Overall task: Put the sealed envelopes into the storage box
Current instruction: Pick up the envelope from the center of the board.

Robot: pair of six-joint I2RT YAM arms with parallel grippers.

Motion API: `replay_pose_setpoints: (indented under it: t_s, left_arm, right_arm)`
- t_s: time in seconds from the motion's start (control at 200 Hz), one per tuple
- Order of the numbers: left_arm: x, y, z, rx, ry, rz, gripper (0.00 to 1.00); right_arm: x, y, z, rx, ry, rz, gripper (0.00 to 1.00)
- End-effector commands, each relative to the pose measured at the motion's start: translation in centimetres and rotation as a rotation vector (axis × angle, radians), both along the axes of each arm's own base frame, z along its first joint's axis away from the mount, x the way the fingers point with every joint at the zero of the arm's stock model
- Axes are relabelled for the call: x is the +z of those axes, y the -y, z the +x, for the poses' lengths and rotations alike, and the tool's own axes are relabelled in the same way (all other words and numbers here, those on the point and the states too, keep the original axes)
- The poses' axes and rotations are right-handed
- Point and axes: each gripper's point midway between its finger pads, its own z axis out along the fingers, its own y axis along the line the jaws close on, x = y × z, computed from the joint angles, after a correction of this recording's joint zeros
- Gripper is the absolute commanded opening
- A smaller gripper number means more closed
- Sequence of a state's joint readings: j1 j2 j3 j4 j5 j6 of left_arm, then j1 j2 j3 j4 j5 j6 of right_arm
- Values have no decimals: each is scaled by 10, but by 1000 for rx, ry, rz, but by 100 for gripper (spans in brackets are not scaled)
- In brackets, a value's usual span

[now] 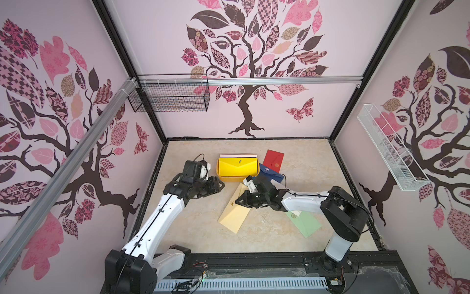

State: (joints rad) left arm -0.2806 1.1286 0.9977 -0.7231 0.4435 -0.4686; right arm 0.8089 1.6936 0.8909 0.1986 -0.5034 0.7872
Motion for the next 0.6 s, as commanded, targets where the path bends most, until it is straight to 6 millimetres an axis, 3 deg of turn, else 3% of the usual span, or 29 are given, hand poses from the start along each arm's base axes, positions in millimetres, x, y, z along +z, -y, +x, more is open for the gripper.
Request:
replay_pose_setpoints:
  t_s: [0.0, 0.12, 0.295, 0.45, 0.595]
  left_arm:
    - [21, 23, -33, -224, 8, -91, 54]
    - [35, 42, -51, -329, 50, -154, 54]
    - [36, 62, -71, -440, 76, -193, 54]
    - [41, 65, -79, -469, 99, -231, 53]
    - [34, 60, -81, -450, 115, -210, 52]
  right_arm:
    - [62, 6, -20, 180, 204, 160, 0]
    - [100, 25, -36, 247, 293, 263, 0]
    - [140, 41, -60, 337, 370, 352, 0]
    - [151, 45, -68, 356, 369, 372, 0]
    - [161, 45, -73, 379, 372, 404, 0]
